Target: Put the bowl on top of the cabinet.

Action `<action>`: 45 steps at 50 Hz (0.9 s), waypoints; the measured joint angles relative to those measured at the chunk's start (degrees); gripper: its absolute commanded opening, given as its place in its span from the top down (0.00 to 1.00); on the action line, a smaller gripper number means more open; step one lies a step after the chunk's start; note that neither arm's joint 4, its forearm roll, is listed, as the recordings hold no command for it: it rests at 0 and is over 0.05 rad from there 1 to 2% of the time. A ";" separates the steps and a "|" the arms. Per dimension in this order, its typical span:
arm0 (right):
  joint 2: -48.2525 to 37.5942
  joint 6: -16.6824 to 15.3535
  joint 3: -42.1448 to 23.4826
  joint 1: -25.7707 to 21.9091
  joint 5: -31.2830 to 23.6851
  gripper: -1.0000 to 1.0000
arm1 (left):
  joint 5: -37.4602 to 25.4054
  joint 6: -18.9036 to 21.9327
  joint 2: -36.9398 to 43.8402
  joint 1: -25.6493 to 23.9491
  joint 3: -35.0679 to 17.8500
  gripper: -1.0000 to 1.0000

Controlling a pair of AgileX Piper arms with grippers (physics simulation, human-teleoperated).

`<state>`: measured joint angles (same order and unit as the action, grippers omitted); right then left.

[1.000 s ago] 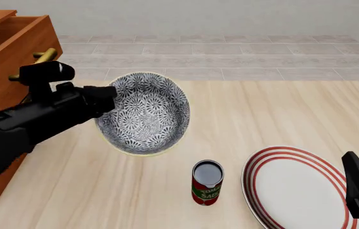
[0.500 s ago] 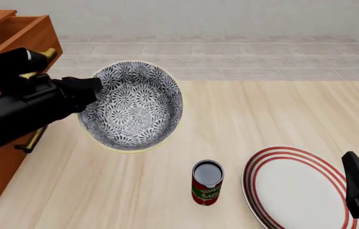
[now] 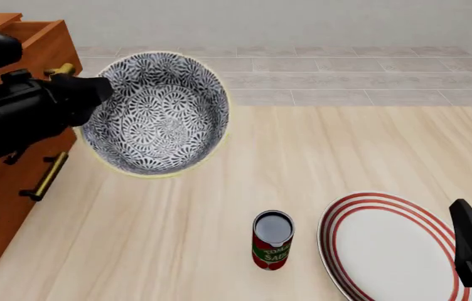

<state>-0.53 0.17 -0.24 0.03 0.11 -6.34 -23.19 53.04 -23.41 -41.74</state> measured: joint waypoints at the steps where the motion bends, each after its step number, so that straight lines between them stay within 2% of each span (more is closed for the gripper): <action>1: 0.00 0.00 0.00 0.00 0.00 0.00 | -0.20 -0.06 -0.04 0.17 -0.21 1.00; 45: 0.00 0.00 0.00 0.00 0.00 0.00 | -3.07 -2.12 3.41 9.36 -8.16 1.00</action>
<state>-0.54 0.17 -0.24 0.03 0.11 -9.41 -25.32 56.45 -14.05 -49.90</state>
